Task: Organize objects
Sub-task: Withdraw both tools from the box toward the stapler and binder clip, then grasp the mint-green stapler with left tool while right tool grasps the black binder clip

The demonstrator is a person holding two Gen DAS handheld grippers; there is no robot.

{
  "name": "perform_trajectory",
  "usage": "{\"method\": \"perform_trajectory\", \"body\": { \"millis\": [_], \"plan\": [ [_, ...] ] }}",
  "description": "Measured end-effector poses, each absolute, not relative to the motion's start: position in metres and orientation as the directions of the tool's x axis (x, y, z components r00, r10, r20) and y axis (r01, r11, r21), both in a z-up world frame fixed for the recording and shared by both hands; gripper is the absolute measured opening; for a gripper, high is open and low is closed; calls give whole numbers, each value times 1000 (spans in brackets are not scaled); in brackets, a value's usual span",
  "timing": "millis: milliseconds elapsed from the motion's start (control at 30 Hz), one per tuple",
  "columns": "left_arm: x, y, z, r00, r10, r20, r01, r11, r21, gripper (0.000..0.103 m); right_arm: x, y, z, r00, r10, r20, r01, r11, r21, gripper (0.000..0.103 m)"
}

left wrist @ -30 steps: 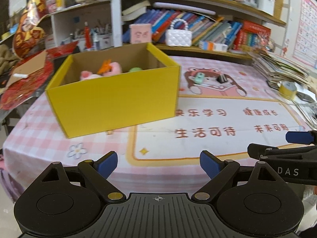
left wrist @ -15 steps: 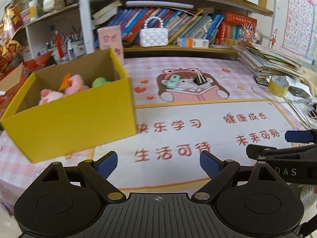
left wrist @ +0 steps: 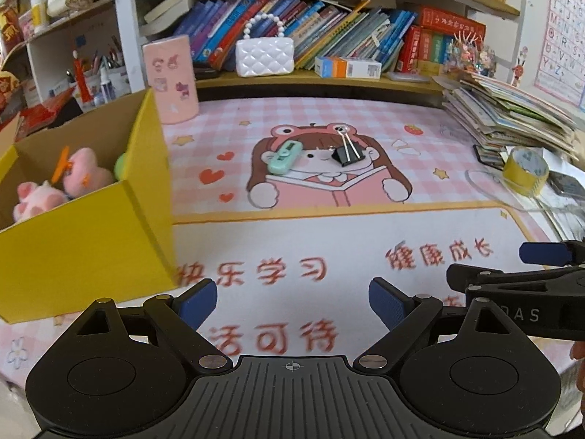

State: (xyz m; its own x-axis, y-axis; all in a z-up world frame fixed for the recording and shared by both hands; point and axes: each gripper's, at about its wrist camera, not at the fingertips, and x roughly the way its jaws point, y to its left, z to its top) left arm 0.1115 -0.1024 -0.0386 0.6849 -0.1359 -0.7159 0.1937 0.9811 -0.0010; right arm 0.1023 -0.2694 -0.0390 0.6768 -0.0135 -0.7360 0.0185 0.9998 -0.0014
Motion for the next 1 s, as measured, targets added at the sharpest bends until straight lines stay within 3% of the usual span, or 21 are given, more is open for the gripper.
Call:
{"method": "perform_trajectory", "body": {
  "millis": [1000],
  "plan": [
    [218,-129,-34,748,59,-661,14,994,104,92,228,-294,-44,752,174,-636,-228,974,-4,81]
  ]
}}
